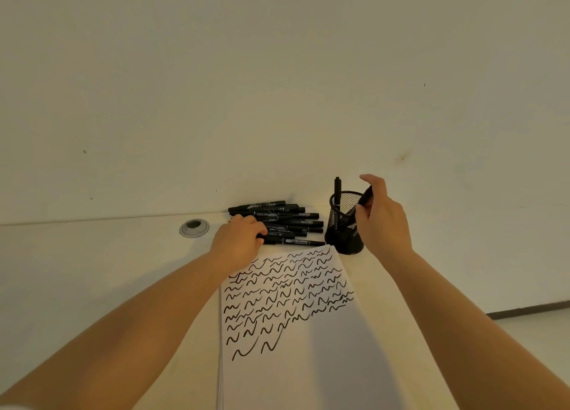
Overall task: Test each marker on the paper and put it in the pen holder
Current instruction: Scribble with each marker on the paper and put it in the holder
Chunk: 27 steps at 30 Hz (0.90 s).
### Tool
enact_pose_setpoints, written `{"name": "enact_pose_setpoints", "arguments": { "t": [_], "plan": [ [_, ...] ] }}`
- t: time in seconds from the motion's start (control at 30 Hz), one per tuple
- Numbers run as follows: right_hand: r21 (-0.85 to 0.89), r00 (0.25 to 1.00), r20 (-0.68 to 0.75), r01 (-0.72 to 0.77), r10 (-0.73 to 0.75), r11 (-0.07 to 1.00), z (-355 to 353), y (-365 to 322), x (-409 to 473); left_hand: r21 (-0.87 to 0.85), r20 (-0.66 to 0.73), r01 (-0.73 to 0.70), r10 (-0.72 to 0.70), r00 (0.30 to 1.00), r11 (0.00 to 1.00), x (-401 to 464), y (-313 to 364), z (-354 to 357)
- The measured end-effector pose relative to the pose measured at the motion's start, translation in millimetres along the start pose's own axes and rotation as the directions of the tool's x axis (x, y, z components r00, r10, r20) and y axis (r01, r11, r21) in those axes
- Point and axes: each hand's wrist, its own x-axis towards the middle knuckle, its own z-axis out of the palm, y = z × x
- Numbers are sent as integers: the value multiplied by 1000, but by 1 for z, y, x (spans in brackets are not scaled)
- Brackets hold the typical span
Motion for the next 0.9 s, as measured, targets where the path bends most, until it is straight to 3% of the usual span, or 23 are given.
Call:
{"name": "enact_pose_setpoints", "arguments": {
  "t": [0.27, 0.47, 0.53, 0.63, 0.7, 0.77, 0.83, 0.9],
  "plan": [
    [-144, 994, 86, -58, 71, 988, 12, 10, 0, 45, 40, -14, 12, 999, 999, 10, 11, 7],
    [-168, 995, 95, -21, 38, 985, 8, 11, -1, 5, 16, -9, 9, 1000, 1000, 11, 12, 9],
    [-183, 998, 57, -4, 15, 983, 4, 6, -3, -52, -10, 8, -8, 1000, 999, 8, 10, 4],
    [-134, 990, -127, 37, -55, 990, -5, -4, -18, -145, -54, 40, -48, 997, 989, 0, 11, -9],
    [-10, 981, -187, 49, -50, 999, -8, -13, -33, -374, -30, 100, -120, 992, 922, -10, 18, -22],
    [169, 997, -60, -29, 39, 985, -7, -25, -51, -589, 30, 134, -144, 989, 797, -26, 31, -36],
    [348, 982, 155, -155, 107, 925, -4, -37, -68, -688, 81, 117, -84, 993, 717, -48, 48, -43],
    [464, 958, 267, -227, 110, 856, 0, -46, -83, -734, 121, 80, 13, 993, 674, -71, 64, -45]
  ]
}}
